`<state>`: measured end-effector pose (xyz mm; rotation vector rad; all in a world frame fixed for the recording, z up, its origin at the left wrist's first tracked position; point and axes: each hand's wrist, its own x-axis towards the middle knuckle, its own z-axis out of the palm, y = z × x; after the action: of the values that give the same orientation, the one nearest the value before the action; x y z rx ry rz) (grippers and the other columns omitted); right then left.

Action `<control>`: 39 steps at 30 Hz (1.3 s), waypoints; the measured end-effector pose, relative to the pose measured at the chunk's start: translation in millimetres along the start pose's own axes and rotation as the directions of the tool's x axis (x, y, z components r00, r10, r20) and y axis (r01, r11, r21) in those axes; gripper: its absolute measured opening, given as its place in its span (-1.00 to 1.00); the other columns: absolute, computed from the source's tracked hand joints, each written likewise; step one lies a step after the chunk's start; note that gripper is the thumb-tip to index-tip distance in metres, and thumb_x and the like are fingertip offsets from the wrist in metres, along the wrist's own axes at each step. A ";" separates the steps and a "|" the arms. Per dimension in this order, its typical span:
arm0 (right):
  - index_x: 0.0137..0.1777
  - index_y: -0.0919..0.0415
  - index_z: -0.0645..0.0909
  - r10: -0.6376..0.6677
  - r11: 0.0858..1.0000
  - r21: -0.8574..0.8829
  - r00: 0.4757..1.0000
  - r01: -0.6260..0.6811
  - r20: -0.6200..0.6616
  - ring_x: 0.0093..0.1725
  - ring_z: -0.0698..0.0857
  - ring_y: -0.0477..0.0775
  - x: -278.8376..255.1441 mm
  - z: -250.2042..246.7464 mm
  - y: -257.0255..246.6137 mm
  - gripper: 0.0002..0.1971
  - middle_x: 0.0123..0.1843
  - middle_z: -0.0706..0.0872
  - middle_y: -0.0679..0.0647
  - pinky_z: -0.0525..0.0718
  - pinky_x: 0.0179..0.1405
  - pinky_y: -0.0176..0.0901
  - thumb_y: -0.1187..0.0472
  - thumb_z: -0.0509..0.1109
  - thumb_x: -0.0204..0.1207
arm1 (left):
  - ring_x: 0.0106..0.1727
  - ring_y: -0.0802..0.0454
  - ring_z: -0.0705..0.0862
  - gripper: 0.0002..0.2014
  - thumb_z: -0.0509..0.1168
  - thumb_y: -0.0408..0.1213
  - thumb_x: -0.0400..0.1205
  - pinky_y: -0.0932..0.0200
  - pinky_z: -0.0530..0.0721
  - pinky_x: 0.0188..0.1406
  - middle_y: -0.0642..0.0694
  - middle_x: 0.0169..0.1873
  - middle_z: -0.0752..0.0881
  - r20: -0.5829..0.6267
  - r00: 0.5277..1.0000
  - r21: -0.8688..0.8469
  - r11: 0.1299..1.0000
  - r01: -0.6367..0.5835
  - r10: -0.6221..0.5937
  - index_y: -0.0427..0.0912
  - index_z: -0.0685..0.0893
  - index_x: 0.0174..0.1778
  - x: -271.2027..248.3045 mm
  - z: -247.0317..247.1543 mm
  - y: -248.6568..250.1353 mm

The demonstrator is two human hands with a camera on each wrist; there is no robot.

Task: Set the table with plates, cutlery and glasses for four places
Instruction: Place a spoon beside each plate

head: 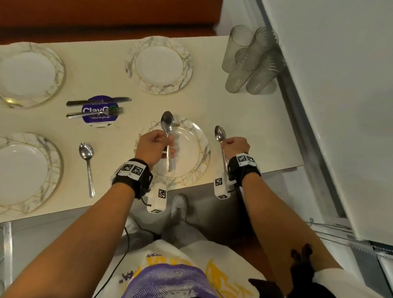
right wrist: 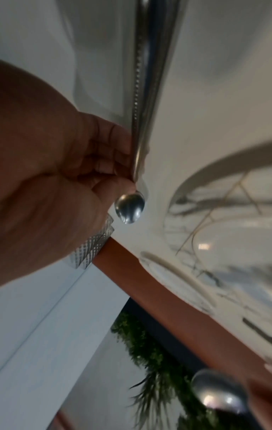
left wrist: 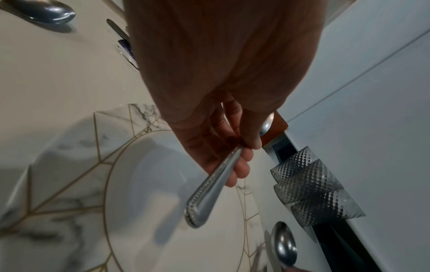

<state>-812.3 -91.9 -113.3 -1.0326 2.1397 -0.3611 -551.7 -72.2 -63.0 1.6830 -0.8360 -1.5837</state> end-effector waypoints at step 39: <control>0.17 0.05 0.75 -0.486 0.845 0.285 0.872 0.452 0.062 -0.09 0.76 -0.06 -24.2 19.1 -128.2 -0.73 -0.11 0.76 -0.11 0.71 -0.10 -0.29 -0.03 0.53 0.54 | -0.42 0.00 0.68 -0.75 0.58 -0.20 0.62 0.14 0.77 -0.39 -0.16 -0.32 0.77 0.039 0.999 -0.016 0.999 -0.031 0.032 -0.34 0.77 -0.02 12.8 -1.4 31.4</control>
<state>-716.2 -154.2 -48.0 -1.3760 1.6433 -0.7668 -549.7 -100.6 -44.4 1.6256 -0.8641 -1.6020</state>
